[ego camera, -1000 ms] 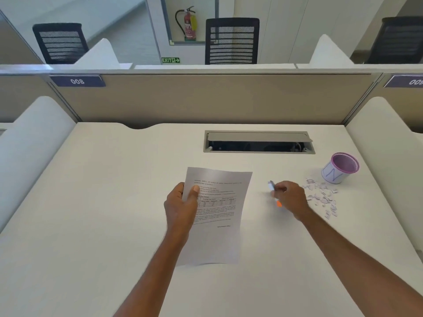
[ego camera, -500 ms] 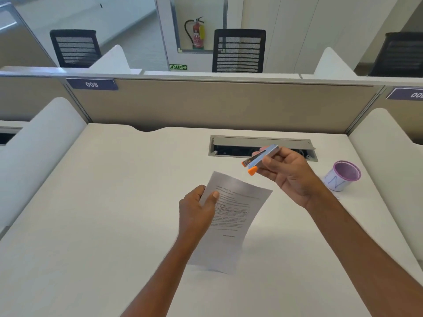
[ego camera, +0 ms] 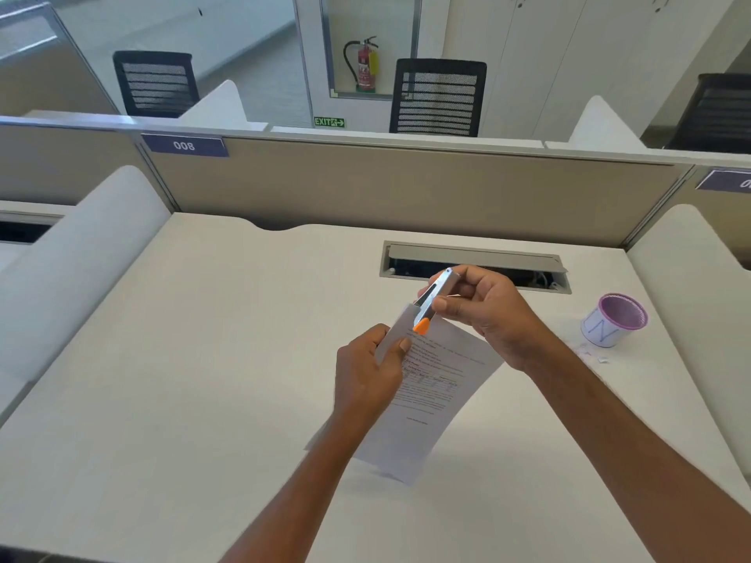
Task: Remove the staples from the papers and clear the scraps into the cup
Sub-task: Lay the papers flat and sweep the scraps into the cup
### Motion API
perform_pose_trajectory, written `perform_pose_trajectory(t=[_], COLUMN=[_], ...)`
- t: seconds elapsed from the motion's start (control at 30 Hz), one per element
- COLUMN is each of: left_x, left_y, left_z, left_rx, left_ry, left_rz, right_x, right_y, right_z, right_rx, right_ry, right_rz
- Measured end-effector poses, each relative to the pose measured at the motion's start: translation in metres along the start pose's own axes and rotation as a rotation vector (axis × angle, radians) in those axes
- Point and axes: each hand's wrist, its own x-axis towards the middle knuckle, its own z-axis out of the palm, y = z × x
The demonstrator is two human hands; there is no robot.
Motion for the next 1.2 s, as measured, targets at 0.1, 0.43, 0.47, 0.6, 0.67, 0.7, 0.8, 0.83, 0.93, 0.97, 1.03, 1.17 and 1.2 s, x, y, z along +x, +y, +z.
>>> perform_pose_trajectory(t=[0.1, 0.43, 0.47, 0.6, 0.67, 0.7, 0.8, 0.83, 0.93, 0.97, 1.03, 1.17, 1.2], left_x=[-0.001, -0.005, -0.005, -0.006, -0.006, -0.007, -0.006, -0.005, -0.005, -0.005, -0.005, -0.005, -0.005], left_y=[0.000, 0.006, 0.006, 0.011, 0.012, 0.012, 0.010, 0.008, 0.008, 0.008, 0.006, 0.006, 0.007], left_z=[0.001, -0.001, -0.001, -0.004, -0.005, -0.005, -0.005, -0.005, -0.006, -0.006, -0.007, -0.008, -0.008], left_rx=[0.005, -0.015, -0.025, -0.041, -0.048, -0.055, -0.055, -0.049, -0.024, -0.019, -0.015, -0.020, -0.020], left_ry=[-0.003, -0.028, -0.021, -0.022, -0.030, -0.033, -0.034, -0.030, -0.028, -0.029, -0.027, -0.025, -0.027], left_rz=[0.008, 0.017, 0.013, 0.019, 0.024, 0.021, 0.014, 0.015, 0.021, 0.021, 0.020, 0.017, 0.018], right_x=[-0.003, -0.005, -0.005, -0.008, -0.008, -0.008, -0.008, -0.007, -0.007, -0.006, -0.005, -0.004, -0.004], right_y=[0.000, -0.004, -0.005, -0.004, -0.004, -0.003, -0.005, -0.005, -0.007, -0.007, -0.007, -0.006, -0.006], right_z=[0.006, 0.012, 0.012, 0.016, 0.017, 0.016, 0.016, 0.016, 0.016, 0.016, 0.016, 0.016, 0.016], right_rx=[-0.032, -0.087, -0.096, -0.144, -0.151, -0.149, -0.135, -0.125, -0.113, -0.109, -0.101, -0.102, -0.102], right_ry=[0.027, 0.055, 0.051, 0.057, 0.061, 0.059, 0.051, 0.054, 0.066, 0.069, 0.073, 0.079, 0.081], right_rz=[-0.012, -0.014, -0.014, -0.014, -0.010, -0.008, -0.010, -0.010, -0.012, -0.013, -0.012, -0.008, -0.008])
